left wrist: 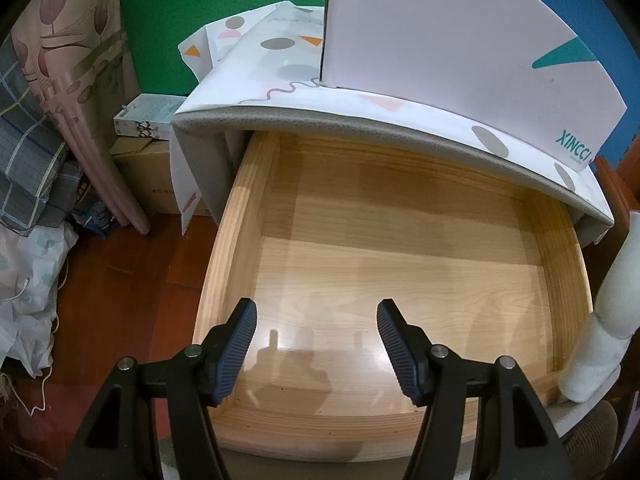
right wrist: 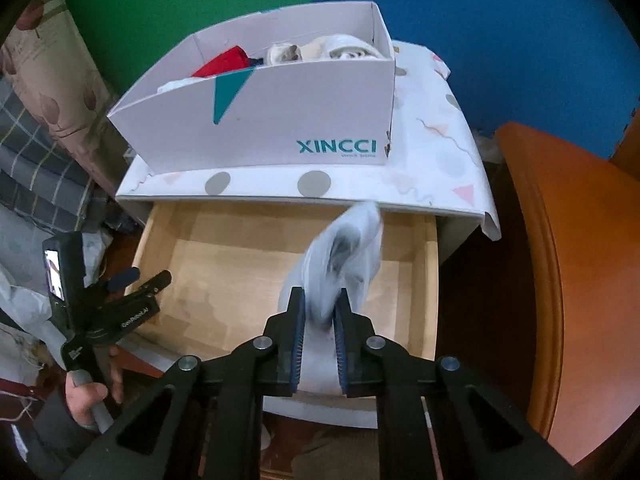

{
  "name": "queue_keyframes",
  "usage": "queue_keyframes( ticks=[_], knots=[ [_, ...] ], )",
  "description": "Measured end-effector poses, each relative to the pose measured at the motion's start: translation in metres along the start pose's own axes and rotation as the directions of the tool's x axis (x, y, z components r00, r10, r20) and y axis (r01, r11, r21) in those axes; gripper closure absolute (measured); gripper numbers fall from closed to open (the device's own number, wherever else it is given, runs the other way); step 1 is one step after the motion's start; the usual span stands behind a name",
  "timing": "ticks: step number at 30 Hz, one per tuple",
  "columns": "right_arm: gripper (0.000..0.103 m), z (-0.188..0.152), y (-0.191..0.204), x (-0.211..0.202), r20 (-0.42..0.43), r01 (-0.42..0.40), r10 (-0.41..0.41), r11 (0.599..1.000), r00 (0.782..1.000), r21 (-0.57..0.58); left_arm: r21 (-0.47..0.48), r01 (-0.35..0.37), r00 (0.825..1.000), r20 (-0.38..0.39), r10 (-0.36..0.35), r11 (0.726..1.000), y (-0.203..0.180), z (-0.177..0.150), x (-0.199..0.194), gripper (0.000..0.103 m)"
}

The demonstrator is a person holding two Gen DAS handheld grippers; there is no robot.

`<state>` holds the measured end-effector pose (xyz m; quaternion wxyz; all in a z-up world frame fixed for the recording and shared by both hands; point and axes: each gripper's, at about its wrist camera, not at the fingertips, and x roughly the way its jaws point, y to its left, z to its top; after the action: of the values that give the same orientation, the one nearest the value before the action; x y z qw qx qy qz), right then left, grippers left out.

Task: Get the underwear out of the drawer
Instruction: 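Hold the pale grey-blue underwear in the right tool and raise it toward the box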

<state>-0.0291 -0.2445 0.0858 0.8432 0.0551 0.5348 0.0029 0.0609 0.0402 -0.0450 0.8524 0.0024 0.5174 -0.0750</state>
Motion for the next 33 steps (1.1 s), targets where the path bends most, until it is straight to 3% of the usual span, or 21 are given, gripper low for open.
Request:
queue_keyframes(
  ticks=[8, 10, 12, 14, 16, 19, 27, 33],
  knots=[
    [0.092, -0.002, -0.008, 0.056, -0.086, 0.026, -0.022, 0.999, 0.996, 0.039, -0.002, 0.011, 1.000, 0.003, -0.011, 1.000, 0.001, 0.000, 0.000, 0.039],
    [0.083, 0.003, -0.010, 0.067, -0.095, 0.030, -0.026, 0.999, 0.995, 0.043, 0.000, 0.009, 1.000, 0.001, -0.009, 1.000, 0.002, 0.000, 0.000, 0.039],
    [0.082, 0.006, -0.013, 0.090, -0.150, 0.042, -0.032, 0.997, 0.988, 0.064, -0.002, 0.012, 1.000, 0.001, -0.012, 1.000, 0.003, 0.000, -0.001, 0.039],
    [0.075, 0.004, -0.015, 0.119, -0.218, 0.050, -0.033, 0.996, 0.975, 0.073, -0.012, 0.019, 1.000, 0.002, -0.019, 1.000, 0.005, 0.001, -0.001, 0.039],
    [0.056, 0.000, -0.014, 0.139, -0.250, 0.081, -0.062, 0.995, 0.966, 0.066, -0.020, 0.026, 1.000, 0.001, -0.026, 0.999, 0.006, 0.001, 0.000, 0.039],
    [0.044, -0.005, -0.009, 0.168, -0.308, 0.124, -0.108, 0.992, 0.945, 0.032, -0.024, 0.032, 0.999, 0.002, -0.032, 0.999, 0.006, 0.001, 0.000, 0.039],
    [0.039, 0.003, 0.000, 0.204, -0.342, 0.160, -0.180, 0.983, 0.923, -0.085, -0.020, 0.030, 1.000, 0.001, -0.030, 0.999, 0.003, 0.000, 0.000, 0.039],
    [0.053, -0.001, 0.004, 0.207, -0.336, 0.148, -0.173, 0.984, 0.926, -0.099, -0.019, 0.026, 1.000, -0.001, -0.026, 0.999, 0.002, 0.001, 0.000, 0.039]
  ],
)
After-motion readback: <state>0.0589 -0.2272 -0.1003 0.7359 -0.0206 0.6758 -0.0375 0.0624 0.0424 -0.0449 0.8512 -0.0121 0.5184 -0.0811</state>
